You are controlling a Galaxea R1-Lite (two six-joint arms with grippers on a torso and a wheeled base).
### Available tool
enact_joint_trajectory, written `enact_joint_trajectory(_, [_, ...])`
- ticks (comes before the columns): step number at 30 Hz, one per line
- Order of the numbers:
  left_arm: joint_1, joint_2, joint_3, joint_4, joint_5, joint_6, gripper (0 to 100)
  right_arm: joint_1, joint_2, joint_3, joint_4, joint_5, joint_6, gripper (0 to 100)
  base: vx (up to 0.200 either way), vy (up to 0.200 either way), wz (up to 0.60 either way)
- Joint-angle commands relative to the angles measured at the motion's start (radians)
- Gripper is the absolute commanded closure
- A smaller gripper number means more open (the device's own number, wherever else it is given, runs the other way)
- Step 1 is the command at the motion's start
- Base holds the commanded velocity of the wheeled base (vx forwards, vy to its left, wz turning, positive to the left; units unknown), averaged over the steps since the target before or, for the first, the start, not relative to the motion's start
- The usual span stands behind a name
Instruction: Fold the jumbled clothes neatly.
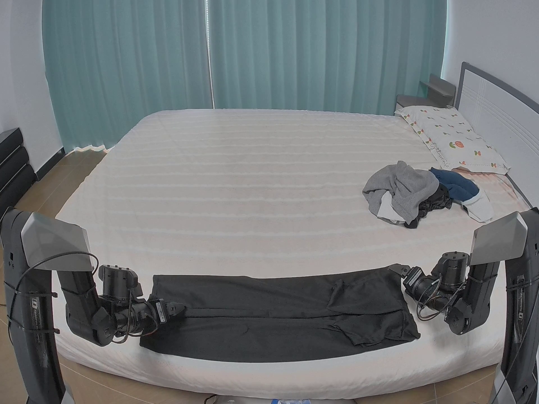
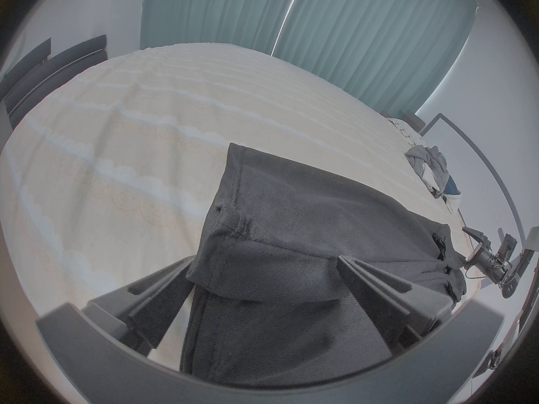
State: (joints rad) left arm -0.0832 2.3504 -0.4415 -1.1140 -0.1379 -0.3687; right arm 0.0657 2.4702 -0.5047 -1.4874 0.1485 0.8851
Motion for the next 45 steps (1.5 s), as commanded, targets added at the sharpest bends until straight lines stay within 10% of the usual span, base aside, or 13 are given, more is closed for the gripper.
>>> enact_joint_trajectory(1, [-0.003, 0.006, 0.007, -0.007, 0.000, 0.004, 0, 0.000, 0.001, 0.000, -0.001, 0.000, 0.000, 0, 0.000, 0.000, 0.00])
enact_joint_trajectory(22, [-0.012, 0.013, -0.040, -0.026, 0.017, -0.022, 0, 0.000, 0.003, 0.000, -0.001, 0.000, 0.000, 0, 0.000, 0.000, 0.00])
enact_joint_trajectory(23, [-0.010, 0.013, -0.040, -0.024, 0.015, -0.022, 100, 0.000, 0.003, 0.000, -0.001, 0.000, -0.002, 0, 0.000, 0.000, 0.00])
enact_joint_trajectory(45, [-0.006, -0.031, -0.025, -0.027, 0.014, -0.024, 100, 0.000, 0.003, 0.002, -0.016, 0.002, -0.002, 0, 0.000, 0.000, 0.00])
